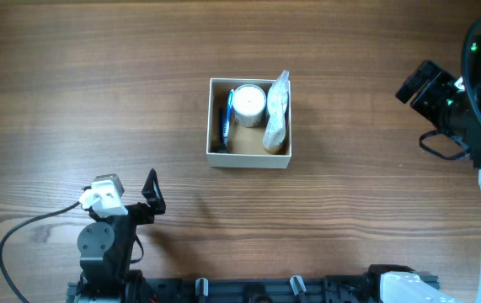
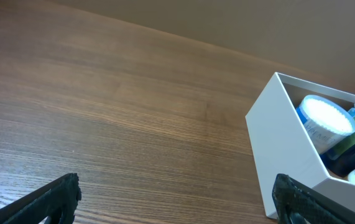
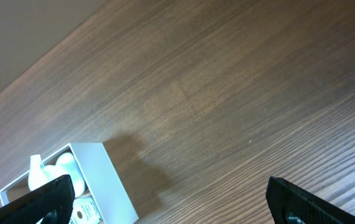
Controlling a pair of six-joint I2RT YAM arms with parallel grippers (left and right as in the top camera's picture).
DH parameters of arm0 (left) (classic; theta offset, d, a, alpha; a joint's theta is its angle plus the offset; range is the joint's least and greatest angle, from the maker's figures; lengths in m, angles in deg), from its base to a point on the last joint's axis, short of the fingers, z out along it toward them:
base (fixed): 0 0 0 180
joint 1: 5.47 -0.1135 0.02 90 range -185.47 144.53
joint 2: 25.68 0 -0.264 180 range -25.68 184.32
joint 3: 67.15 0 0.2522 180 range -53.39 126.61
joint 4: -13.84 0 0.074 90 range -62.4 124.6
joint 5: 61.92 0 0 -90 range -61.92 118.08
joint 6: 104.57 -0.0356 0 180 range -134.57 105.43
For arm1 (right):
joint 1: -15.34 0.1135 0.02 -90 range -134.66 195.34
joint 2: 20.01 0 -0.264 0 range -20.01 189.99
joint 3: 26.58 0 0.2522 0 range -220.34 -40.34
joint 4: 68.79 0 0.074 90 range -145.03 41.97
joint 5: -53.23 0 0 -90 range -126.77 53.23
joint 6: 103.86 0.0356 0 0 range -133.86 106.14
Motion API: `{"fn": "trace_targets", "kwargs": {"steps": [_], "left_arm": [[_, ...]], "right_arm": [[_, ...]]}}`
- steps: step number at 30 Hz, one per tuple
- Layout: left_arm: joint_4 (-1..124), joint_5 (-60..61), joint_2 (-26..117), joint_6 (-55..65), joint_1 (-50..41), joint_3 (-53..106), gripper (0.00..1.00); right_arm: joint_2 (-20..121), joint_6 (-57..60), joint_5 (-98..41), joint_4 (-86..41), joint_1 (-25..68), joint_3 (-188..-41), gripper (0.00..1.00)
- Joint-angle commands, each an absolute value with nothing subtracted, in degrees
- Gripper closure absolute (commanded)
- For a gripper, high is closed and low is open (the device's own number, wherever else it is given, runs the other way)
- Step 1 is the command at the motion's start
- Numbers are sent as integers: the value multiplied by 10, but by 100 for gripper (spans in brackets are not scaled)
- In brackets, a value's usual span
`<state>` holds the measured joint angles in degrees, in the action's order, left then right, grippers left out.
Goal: Pack container
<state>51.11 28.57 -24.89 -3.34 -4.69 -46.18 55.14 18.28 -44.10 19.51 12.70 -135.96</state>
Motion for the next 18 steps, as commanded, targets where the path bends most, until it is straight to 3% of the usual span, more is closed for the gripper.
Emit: {"fn": "trace_targets", "kwargs": {"steps": [1, 11, 15, 18], "left_arm": [[509, 281, -254, -39, -51, -464, 0], [509, 281, -254, -38, -51, -464, 0], [509, 281, -254, -39, -51, -464, 0], [509, 281, -254, -38, -51, -464, 0]], "right_arm": [[556, 192, -444, 194, 125, -1364, 0], [523, 188, -450, 195, 125, -1363, 0], [464, 126, -479, 151, 125, -1333, 0], [385, 24, -421, 37, 125, -1249, 0]]}}
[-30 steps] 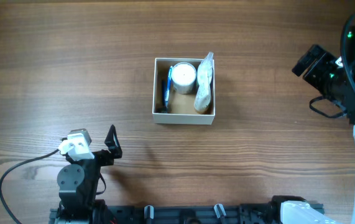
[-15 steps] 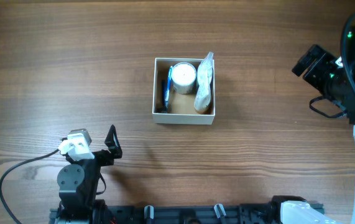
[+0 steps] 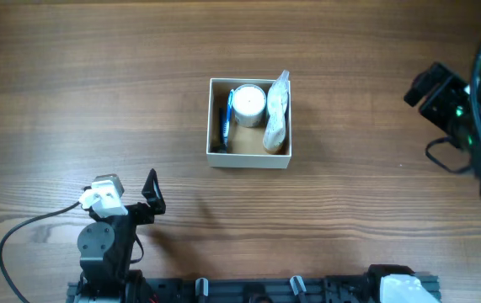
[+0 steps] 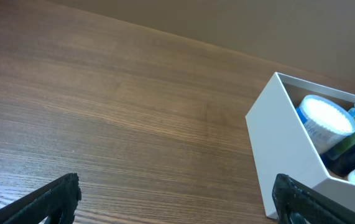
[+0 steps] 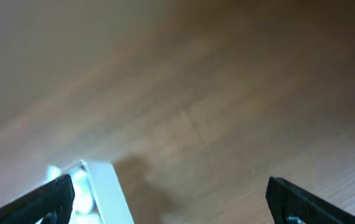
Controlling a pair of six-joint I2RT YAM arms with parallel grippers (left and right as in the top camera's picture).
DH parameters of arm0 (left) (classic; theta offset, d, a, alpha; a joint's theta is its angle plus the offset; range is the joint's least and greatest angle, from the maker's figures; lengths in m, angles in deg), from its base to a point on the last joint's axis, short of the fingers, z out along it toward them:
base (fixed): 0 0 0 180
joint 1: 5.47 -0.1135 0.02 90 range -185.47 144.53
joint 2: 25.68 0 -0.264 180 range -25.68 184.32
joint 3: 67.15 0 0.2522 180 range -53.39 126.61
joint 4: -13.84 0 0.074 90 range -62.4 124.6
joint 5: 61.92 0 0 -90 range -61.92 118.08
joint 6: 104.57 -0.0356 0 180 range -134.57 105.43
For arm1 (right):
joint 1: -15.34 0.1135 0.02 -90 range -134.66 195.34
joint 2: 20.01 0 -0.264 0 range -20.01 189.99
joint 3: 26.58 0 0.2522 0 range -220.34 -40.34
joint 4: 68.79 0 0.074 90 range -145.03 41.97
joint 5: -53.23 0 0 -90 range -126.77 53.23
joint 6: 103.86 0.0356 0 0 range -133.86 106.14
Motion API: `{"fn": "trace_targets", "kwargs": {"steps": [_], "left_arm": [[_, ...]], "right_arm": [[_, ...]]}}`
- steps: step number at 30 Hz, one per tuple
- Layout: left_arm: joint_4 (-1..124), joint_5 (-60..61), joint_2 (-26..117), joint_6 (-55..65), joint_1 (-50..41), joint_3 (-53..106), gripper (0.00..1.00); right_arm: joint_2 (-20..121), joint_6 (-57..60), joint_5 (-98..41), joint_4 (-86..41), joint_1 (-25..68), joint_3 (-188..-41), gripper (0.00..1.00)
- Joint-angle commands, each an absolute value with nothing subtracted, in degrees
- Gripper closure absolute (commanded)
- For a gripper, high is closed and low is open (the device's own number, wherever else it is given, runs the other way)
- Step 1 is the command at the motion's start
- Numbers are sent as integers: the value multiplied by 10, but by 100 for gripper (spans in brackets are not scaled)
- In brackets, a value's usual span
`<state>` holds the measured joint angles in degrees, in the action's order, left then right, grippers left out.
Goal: Pack container
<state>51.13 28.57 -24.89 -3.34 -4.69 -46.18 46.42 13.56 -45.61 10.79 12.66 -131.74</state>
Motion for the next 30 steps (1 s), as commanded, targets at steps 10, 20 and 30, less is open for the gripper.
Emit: {"fn": "trace_targets", "kwargs": {"steps": [10, 20, 30], "left_arm": [[509, 281, -254, -39, -51, -464, 0], [509, 281, -254, -38, -51, -464, 0], [509, 281, -254, -39, -51, -464, 0]], "right_arm": [[91, -27, -368, -147, 125, -905, 0], [-120, -1, -369, -179, 125, -684, 0], [-198, -2, -366, -316, 125, -524, 0]]}}
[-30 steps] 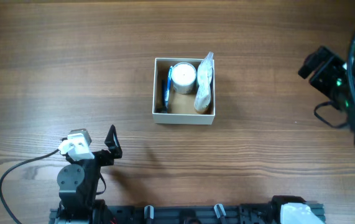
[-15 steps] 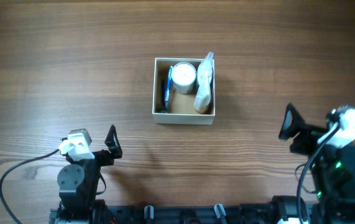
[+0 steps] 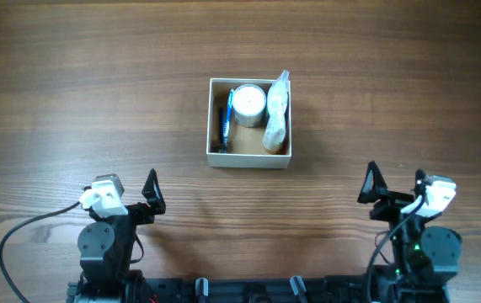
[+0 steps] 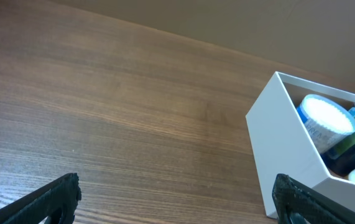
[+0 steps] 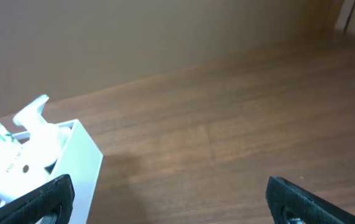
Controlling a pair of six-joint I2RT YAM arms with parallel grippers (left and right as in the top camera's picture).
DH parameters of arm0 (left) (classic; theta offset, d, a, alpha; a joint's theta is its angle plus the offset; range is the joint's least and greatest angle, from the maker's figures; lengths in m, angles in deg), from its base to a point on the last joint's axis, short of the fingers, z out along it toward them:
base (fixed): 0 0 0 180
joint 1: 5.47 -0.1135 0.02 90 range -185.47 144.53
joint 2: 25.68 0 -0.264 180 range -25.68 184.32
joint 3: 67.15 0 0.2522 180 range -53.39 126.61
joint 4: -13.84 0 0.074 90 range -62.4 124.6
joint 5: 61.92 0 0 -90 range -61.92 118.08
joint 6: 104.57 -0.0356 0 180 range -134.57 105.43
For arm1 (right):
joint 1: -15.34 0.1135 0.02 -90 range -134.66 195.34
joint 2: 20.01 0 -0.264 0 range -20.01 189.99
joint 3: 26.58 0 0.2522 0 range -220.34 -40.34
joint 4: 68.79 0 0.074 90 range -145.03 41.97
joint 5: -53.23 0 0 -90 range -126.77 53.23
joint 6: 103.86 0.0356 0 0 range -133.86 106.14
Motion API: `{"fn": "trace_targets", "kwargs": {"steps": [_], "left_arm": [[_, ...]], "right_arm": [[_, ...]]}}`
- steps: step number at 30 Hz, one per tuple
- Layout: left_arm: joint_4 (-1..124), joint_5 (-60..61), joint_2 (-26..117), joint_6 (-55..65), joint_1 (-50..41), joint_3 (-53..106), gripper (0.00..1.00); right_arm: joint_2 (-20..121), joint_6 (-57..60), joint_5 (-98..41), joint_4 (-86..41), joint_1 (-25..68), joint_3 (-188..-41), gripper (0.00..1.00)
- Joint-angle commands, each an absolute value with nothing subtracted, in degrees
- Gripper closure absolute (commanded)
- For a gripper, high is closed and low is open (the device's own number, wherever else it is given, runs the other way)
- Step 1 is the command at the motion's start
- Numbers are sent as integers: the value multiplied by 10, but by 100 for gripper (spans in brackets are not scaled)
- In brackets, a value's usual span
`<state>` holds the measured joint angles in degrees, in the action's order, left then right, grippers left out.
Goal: Pack container
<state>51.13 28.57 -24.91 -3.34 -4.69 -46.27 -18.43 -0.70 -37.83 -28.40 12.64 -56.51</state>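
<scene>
A white square box (image 3: 209,118) stands mid-table. Inside it are a round white-lidded jar (image 3: 248,103), a blue pen-like stick (image 3: 221,122) along the left wall, and a pale plastic pouch (image 3: 277,114) leaning on the right wall. My left gripper (image 3: 130,202) rests at the front left, open and empty (image 4: 176,200); the box wall (image 4: 283,143) is to its right. My right gripper (image 3: 400,200) sits at the front right, open and empty (image 5: 171,200); the box wall (image 5: 81,168) and the pouch are at its left.
Bare wooden tabletop (image 3: 97,84) surrounds the box on all sides. The arm bases and a black rail (image 3: 248,290) line the front edge.
My right arm was raised at the table's right edge. It now sits low at the front right, its camera facing the box. The left arm and the box contents are unchanged.
My right arm hung at the far right, open, looking down at the table with the box at the frame's corner. Then it was still at the right edge with its view blurred. Now it is low at the front right, mirroring the still left arm.
</scene>
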Motion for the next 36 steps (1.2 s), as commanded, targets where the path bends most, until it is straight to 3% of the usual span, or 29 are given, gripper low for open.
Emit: {"fn": "trace_targets", "kwargs": {"steps": [1, 8, 36], "left_arm": [[509, 281, -254, -38, -51, -464, 0], [509, 281, -254, -38, -51, -464, 0], [509, 281, -254, -39, -51, -464, 0]], "right_arm": [[-198, -1, -366, -323, 125, -515, 0], [-198, -1, -347, -373, 125, -470, 0], [-198, -1, -347, -372, 125, -470, 0]]}}
